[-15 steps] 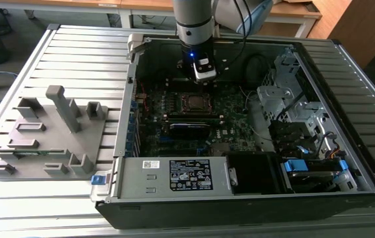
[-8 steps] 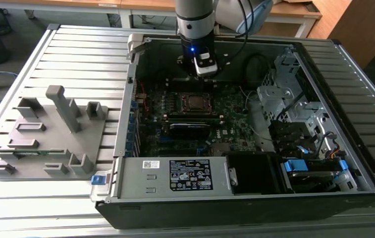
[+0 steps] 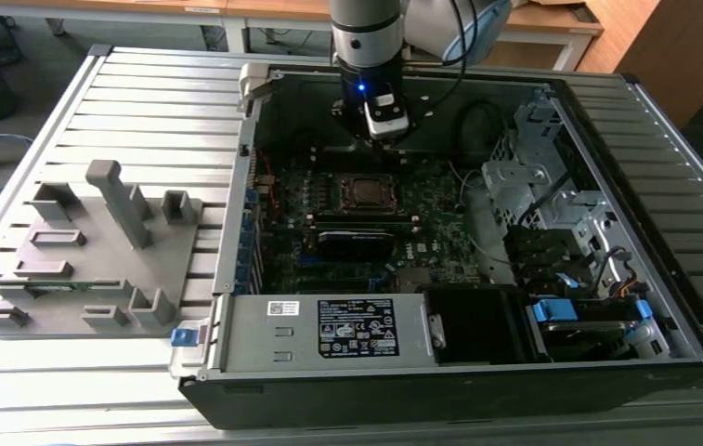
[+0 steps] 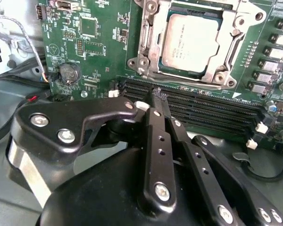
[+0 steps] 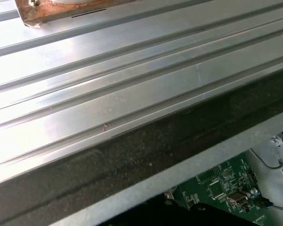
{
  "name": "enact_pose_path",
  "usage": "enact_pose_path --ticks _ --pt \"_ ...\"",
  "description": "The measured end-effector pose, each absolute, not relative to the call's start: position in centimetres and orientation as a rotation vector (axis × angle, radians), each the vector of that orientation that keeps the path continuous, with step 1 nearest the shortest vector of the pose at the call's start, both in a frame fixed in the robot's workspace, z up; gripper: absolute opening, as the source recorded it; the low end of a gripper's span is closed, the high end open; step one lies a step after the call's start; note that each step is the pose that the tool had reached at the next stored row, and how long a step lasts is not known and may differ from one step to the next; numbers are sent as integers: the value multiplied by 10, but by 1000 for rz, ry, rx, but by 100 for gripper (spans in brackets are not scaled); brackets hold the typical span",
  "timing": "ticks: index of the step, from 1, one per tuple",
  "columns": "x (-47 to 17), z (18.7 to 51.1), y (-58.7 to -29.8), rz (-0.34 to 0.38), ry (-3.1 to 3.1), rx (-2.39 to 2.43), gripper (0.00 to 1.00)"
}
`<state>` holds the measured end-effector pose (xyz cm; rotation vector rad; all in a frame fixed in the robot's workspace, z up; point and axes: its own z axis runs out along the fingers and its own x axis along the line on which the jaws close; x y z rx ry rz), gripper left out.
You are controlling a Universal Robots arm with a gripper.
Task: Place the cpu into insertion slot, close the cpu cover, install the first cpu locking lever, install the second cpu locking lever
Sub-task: 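Install the first cpu locking lever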
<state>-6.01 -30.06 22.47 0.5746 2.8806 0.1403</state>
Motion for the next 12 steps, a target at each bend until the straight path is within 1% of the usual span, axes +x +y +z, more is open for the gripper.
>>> enact_pose_path --ticks 5,12 --pt "-59 224 -301 127 2931 587 11" --pt "-59 226 -301 126 2937 589 11"
